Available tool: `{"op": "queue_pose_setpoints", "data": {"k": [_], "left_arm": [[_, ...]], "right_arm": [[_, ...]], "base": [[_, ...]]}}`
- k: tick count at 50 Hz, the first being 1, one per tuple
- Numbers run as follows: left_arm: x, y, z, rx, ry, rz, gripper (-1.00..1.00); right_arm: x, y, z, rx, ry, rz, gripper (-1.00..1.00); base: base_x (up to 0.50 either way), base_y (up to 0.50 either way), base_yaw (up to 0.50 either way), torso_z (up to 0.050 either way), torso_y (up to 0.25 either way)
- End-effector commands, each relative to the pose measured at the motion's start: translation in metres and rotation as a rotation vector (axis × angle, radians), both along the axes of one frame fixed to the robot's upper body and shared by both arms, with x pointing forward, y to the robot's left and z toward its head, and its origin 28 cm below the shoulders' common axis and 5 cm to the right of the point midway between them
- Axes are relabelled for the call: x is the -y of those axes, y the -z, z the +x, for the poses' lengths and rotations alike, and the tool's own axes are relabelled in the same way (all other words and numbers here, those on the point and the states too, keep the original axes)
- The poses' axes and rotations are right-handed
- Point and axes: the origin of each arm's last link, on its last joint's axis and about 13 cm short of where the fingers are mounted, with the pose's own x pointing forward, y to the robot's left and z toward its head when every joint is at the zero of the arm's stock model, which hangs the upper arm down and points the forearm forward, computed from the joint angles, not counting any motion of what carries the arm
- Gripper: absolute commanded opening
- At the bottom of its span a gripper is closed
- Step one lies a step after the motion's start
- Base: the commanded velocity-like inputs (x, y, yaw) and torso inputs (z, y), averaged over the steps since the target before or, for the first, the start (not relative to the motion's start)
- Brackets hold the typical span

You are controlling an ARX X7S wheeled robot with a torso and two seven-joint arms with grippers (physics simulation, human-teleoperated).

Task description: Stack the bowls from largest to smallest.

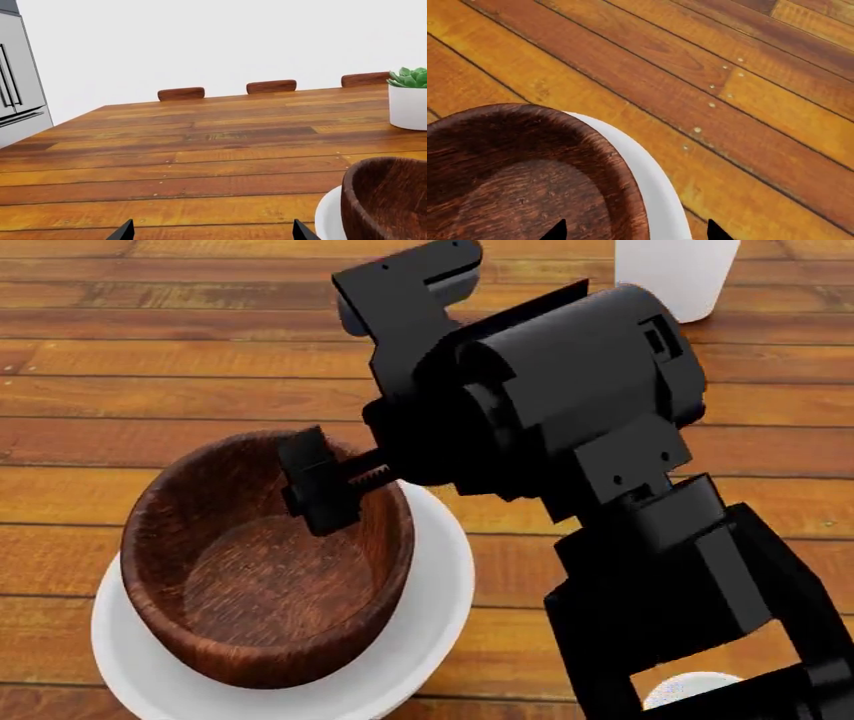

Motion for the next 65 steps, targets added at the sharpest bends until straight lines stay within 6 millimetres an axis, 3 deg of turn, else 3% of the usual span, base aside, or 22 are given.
{"op": "queue_pose_setpoints", "data": {"k": [1,7,13,15,25,34,54,65], "left_arm": [[0.0,0.0,-0.002,0.001,0.005,0.001,1.0],[0.003,-0.001,0.002,0.002,0.005,0.003,1.0],[0.003,0.002,0.005,-0.004,0.003,-0.002,1.0],[0.003,0.001,0.004,-0.005,0.005,-0.003,1.0],[0.004,0.001,0.003,-0.007,0.009,0.004,1.0],[0.006,0.001,0.004,-0.006,0.009,0.005,1.0],[0.003,0.001,-0.002,-0.01,0.017,0.009,1.0],[0.007,0.002,0.0,-0.014,0.026,0.012,1.0]], "right_arm": [[0.018,-0.024,-0.033,0.177,0.035,0.041,1.0],[0.032,-0.026,-0.064,0.263,0.047,0.088,1.0],[0.062,-0.012,-0.091,0.549,0.169,0.06,1.0],[0.073,-0.007,-0.101,0.453,0.183,0.054,1.0],[0.111,-0.009,-0.15,0.351,0.27,0.033,1.0],[0.132,-0.003,-0.175,0.307,0.327,-0.011,1.0],[0.149,0.017,-0.199,0.149,0.395,-0.059,1.0],[0.159,0.026,-0.188,0.108,0.45,-0.081,1.0]], "base": [[0.0,0.0,0.0,0.0,0.0],[0.0,0.0,0.0,0.0,0.0],[0.0,0.0,0.0,0.0,0.0],[0.0,0.0,0.0,0.0,0.0],[0.0,0.0,0.0,0.0,0.0],[0.0,0.0,0.0,0.0,0.0],[0.0,0.0,0.0,0.0,0.0],[0.0,0.0,0.0,0.0,0.0]]}}
